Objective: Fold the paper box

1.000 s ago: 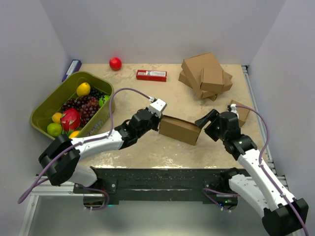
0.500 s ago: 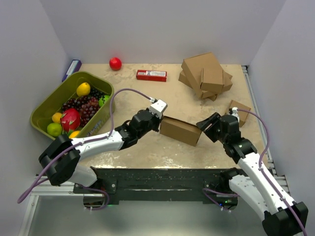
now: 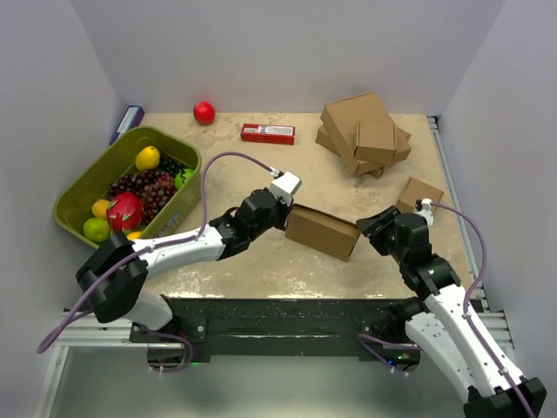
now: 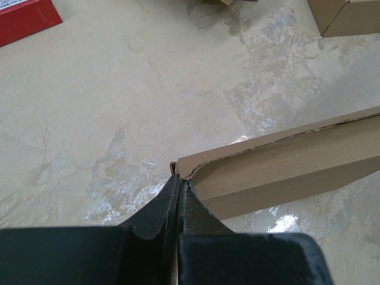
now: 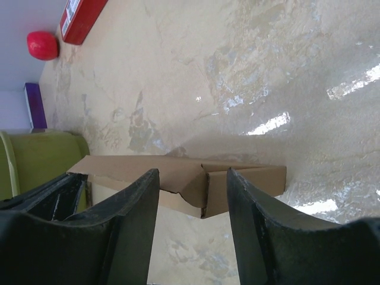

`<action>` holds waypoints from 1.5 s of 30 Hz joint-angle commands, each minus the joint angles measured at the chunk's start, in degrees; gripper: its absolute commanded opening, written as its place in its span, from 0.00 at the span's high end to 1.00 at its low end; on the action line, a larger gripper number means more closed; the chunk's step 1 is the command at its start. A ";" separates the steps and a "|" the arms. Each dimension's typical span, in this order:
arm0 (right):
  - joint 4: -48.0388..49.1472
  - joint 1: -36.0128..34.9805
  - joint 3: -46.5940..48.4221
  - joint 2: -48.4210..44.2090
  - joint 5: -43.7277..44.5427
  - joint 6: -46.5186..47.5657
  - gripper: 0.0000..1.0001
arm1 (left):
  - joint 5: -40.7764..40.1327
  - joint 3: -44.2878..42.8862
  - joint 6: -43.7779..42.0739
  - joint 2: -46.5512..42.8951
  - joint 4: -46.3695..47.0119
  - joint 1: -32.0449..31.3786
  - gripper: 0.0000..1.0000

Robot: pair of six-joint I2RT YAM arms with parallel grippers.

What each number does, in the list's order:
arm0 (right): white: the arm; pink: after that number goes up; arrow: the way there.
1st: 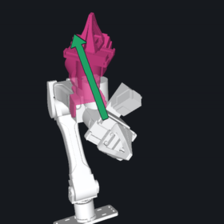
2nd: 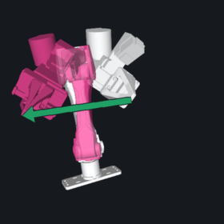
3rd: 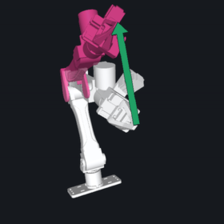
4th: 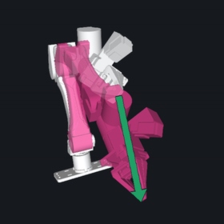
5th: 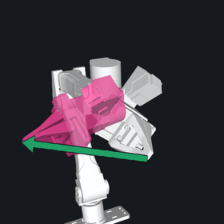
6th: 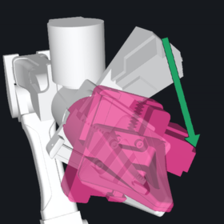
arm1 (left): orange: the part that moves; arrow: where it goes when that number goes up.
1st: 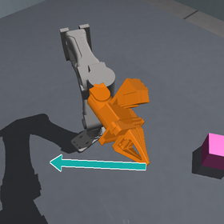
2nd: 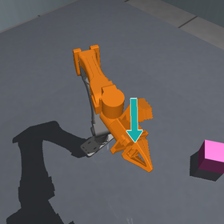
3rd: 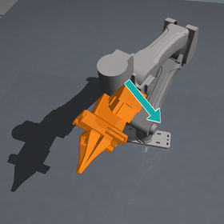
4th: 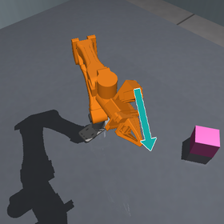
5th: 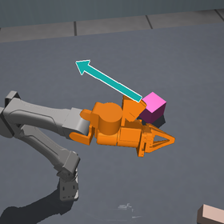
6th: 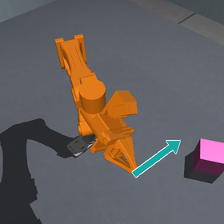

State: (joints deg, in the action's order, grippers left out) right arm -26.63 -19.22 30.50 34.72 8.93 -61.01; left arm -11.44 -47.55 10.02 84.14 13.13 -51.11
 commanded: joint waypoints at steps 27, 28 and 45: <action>-3.95 -0.03 5.89 -0.35 3.03 4.94 0.28 | 4.76 0.09 2.72 -5.12 -13.04 -1.18 0.59; -3.95 -0.02 5.80 -0.27 2.76 4.85 0.28 | 4.85 -0.09 2.81 -5.12 -13.04 -1.18 0.59; -3.43 -0.11 6.32 1.05 0.74 5.47 0.27 | 5.99 -2.19 4.57 -3.72 -11.37 -1.18 0.55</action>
State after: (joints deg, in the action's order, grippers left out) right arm -31.09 -19.22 34.50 35.20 10.28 -56.51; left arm -6.61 -47.90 13.06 79.50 3.66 -51.75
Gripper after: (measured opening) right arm 0.724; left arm 0.435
